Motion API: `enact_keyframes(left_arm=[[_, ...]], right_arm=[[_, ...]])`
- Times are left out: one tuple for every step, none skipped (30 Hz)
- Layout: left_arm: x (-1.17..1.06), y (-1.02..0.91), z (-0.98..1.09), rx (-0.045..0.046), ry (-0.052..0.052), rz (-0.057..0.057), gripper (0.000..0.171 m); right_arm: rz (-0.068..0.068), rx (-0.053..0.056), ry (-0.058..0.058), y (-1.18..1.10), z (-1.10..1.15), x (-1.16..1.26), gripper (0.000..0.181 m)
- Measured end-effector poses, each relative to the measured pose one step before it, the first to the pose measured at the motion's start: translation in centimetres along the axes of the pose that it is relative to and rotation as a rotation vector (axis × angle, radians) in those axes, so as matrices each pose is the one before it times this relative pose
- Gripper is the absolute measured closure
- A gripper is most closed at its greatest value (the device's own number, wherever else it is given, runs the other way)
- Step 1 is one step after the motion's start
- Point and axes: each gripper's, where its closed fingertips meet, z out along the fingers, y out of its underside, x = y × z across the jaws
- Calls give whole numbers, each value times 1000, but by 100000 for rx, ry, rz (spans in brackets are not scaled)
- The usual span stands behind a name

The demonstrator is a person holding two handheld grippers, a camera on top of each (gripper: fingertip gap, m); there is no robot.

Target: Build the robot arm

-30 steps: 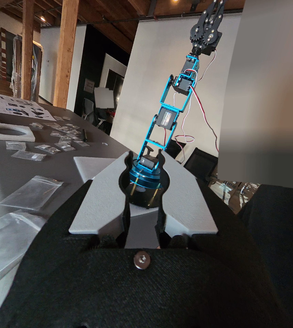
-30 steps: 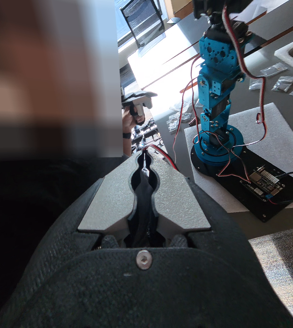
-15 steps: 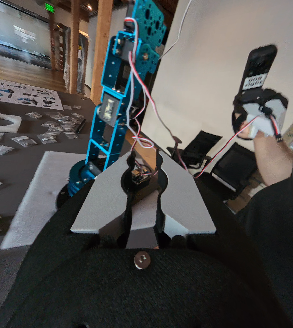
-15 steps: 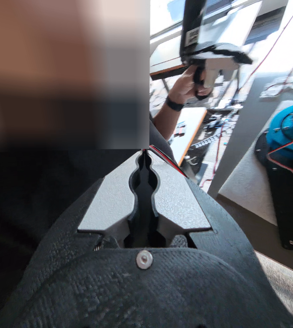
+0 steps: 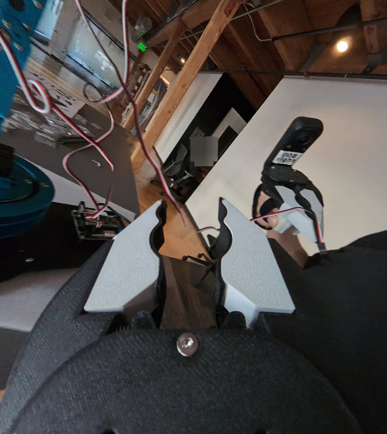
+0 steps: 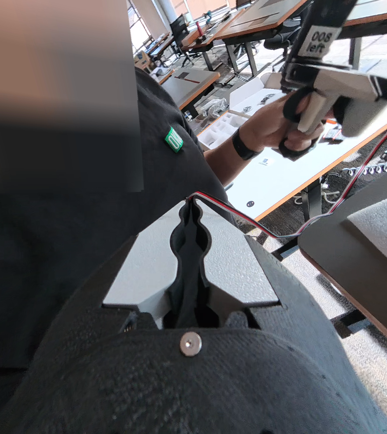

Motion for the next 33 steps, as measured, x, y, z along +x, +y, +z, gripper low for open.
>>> enact_keyframes(left_arm=[[374,334,614,-374,2671,-2192,129],[314,307,570,-490,2787,-2005,130],[162,198,535,236,2331,-1953,132],[150,63,508,1151,2529,-1824,135],[316,10,521,1395,3908,-1749,141],[267,37,518,1038,4064,-2443,144],[-47,48,500,579,2225,-3265,144],[-203,39,413,482,632,-2467,153],[-89,21,287,792,170,419,171],[-214,7,212,1483,-1884,2128,171],[-354,83,188,1480,-3581,2036,171],[-200,189,154,963,-3055,1905,171],[-125,173,134,1443,-2926,1903,171],[-161,-17,89,3011,-3637,2243,171],[-114,-184,82,4260,-4025,2710,171],[-72,-227,109,4395,-4413,2854,164],[-188,-126,125,3702,-5654,2809,152],[-430,108,106,2651,-7156,2958,143],[-610,266,58,2012,-7881,2670,140],[-566,340,11,2165,-7015,1371,140],[-231,323,37,2702,-4337,-50,142],[74,299,92,2957,-1440,-953,145],[104,306,148,2725,-363,-1447,146],[-190,344,161,2057,-1528,-1649,145],[-495,428,113,1210,-3219,-1465,145],[-497,497,31,659,-3565,-1102,144],[-205,523,-73,639,-2477,-1035,144],[139,495,-182,906,-895,-1168,144],[298,473,-271,770,19,-1087,144],[208,554,-313,-179,-43,-782,144],[86,702,-314,-1468,-72,-648,143],[101,833,-269,-2554,713,-946,143],[195,843,-242,-3147,1654,-1527,143]], right_arm=[[-1286,165,-1683,-96,-66,298,179],[407,331,-1307,-206,-85,457,179],[1636,43,-1225,-168,-109,473,179],[1509,-327,-1632,-84,-115,333,179],[373,-918,-1974,79,-97,196,179],[-573,-1935,-1688,303,-63,199,179],[-606,-2557,-874,432,-64,323,179],[-315,-2213,-700,392,-101,382,179],[-173,-1360,-1554,254,-176,244,179],[-61,-318,-2765,102,-265,48,179],[74,43,-3680,80,-373,-131,179],[-31,-835,-3182,274,-480,-98,179],[-589,-2120,-2068,537,-570,60,179],[-750,-2785,-1265,721,-639,174,179],[-672,-2987,-1438,809,-693,148,179],[-985,-2896,-2285,819,-733,-8,179],[-1441,-3077,-1823,827,-789,40,179],[-1856,-3450,-220,867,-839,281,179],[-2319,-3684,226,895,-846,388,179],[-2495,-3608,-88,834,-828,424,179],[-1797,-2589,-14,610,-808,495,180],[-732,-1525,-82,397,-757,529,180],[-101,-1525,13,321,-678,571,180],[253,-1670,166,235,-592,601,180],[365,-1945,542,179,-516,613,180],[511,-1535,-93,48,-458,386,180],[156,-695,-1308,-87,-389,57,180],[-543,-1046,-1412,-22,-304,-80,180],[-1155,-1872,-670,142,-240,-59,180],[-1444,-2149,-44,267,-168,-5,180],[-846,-1775,642,343,-118,122,180],[58,-819,695,314,-44,135,180],[844,546,337,214,21,58,180]])
